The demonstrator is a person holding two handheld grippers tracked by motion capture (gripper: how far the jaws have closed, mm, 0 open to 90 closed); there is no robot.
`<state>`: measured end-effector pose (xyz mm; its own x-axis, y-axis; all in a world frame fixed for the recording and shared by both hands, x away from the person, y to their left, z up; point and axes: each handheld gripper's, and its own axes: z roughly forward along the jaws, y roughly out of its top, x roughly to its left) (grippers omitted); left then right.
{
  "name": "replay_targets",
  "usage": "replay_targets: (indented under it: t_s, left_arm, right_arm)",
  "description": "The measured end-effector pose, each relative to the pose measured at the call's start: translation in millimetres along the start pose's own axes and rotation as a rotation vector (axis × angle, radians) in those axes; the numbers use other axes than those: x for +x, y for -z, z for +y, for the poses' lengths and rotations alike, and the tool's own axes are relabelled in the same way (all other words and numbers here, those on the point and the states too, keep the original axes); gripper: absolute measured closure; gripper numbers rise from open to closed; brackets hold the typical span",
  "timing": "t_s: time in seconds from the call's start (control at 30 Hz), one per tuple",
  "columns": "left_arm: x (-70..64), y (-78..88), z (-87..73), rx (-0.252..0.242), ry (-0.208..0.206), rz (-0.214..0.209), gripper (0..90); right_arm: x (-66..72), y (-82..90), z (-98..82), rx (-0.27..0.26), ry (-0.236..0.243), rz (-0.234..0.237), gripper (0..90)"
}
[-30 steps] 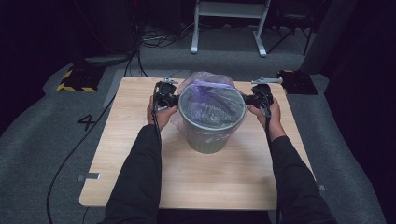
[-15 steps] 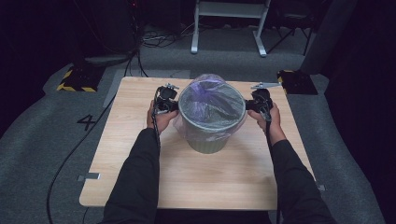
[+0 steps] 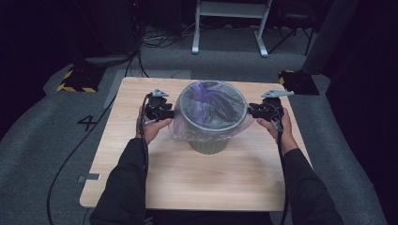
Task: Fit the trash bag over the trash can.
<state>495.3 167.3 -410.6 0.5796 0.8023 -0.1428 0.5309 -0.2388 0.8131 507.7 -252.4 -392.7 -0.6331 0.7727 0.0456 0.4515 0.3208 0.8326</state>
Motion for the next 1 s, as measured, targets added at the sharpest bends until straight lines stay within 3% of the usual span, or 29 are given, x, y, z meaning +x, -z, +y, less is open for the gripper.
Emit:
replay_targets:
  t_s: [0.13, 0.27, 0.33, 0.4, 0.47, 0.53, 0.63, 0.73, 0.8, 1.0]
  left_arm:
    - [-5.2, 27.7, -4.4, -0.064, -0.028, -0.01, 30.4]
    - [-9.8, 51.9, -12.1, -0.104, -0.06, -0.037, 25.1]
    - [-15.8, 59.7, -16.9, -0.115, -0.099, -0.043, 23.0]
    - [-25.1, 66.5, -23.5, -0.13, -0.159, -0.076, 22.3]
    - [-34.5, 68.7, -29.0, -0.116, -0.207, -0.104, 19.0]
    - [-44.9, 67.9, -34.2, -0.079, -0.232, -0.078, 17.2]
    - [-58.3, 64.8, -39.6, -0.05, -0.289, -0.078, 16.5]
    - [-66.9, 62.6, -37.4, -0.064, -0.316, -0.098, 17.0]
    - [-71.3, 60.7, -34.6, -0.065, -0.34, -0.112, 25.9]
    - [-72.2, 49.5, -31.8, -0.043, -0.383, -0.056, 62.6]
  right_arm:
    - [-3.5, 13.4, -4.3, -0.041, -0.001, 0.042, 50.7]
    - [0.4, 24.9, -8.8, -0.045, 0.054, 0.026, 42.6]
    - [3.3, 31.0, -10.8, -0.047, 0.097, 0.005, 40.1]
    - [7.0, 35.7, -11.8, -0.039, 0.145, -0.031, 36.9]
    - [12.2, 39.4, -12.1, -0.028, 0.2, -0.05, 33.5]
    - [16.4, 42.2, -12.3, -0.023, 0.234, -0.079, 30.8]
    - [21.1, 49.4, -12.3, -0.052, 0.256, -0.057, 28.3]
    - [25.0, 51.7, -11.5, -0.064, 0.263, -0.01, 27.5]
    - [29.1, 49.3, -11.8, -0.054, 0.287, 0.004, 27.5]
    - [44.8, 44.4, -23.3, -0.018, 0.359, 0.1, 30.0]
